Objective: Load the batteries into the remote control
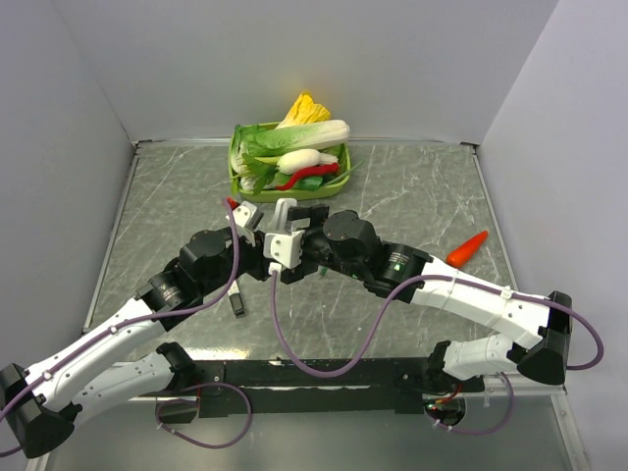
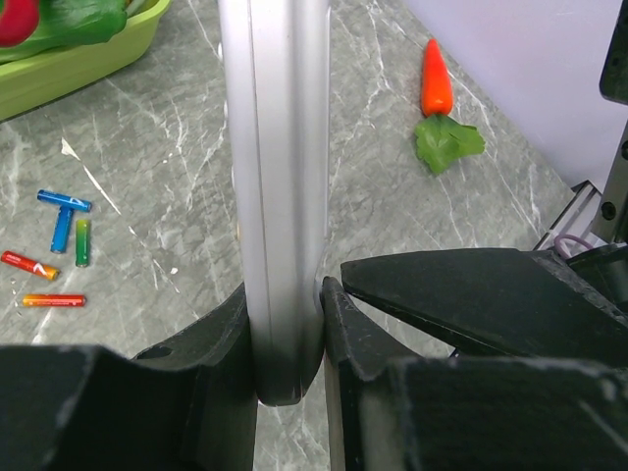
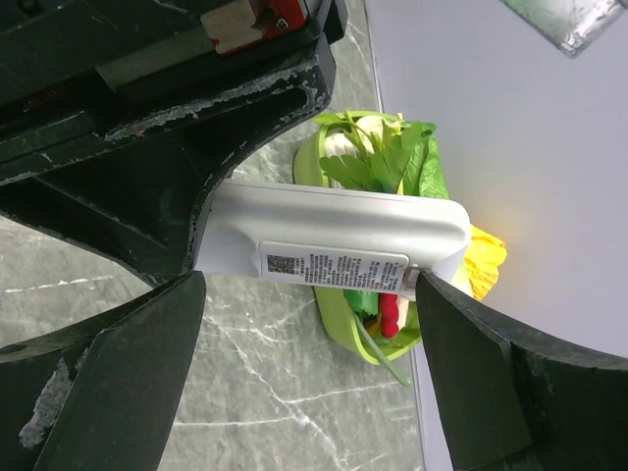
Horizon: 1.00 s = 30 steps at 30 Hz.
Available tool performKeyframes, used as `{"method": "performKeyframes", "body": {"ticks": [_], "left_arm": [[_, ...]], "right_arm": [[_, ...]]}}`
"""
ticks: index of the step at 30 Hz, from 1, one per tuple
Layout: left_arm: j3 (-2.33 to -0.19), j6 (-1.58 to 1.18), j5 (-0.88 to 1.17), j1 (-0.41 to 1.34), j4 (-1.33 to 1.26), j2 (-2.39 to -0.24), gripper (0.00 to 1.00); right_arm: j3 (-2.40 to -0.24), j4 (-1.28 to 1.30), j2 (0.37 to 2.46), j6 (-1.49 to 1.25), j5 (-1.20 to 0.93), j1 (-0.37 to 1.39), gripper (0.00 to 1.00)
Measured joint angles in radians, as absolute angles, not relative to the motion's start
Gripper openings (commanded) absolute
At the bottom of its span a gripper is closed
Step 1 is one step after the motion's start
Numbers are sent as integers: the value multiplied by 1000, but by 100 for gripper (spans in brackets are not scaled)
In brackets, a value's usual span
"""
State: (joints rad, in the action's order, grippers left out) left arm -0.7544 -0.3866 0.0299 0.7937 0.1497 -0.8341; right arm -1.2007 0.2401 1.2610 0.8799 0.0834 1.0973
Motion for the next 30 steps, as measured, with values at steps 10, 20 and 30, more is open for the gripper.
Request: {"method": "performKeyframes", "body": {"ticks": [10,20,30], "left_arm": [[-754,-386,31,794,167,-834,1],[-751,-387,33,797,200,-799,1],[-748,-398,-4,800,159,-781,1]], "right_arm": [[-1237,287,1291,876,81,1097,94],[-1315,388,1311,851,-15,1079,78],[-1322,515,1338,791,-212,1095,72]]}}
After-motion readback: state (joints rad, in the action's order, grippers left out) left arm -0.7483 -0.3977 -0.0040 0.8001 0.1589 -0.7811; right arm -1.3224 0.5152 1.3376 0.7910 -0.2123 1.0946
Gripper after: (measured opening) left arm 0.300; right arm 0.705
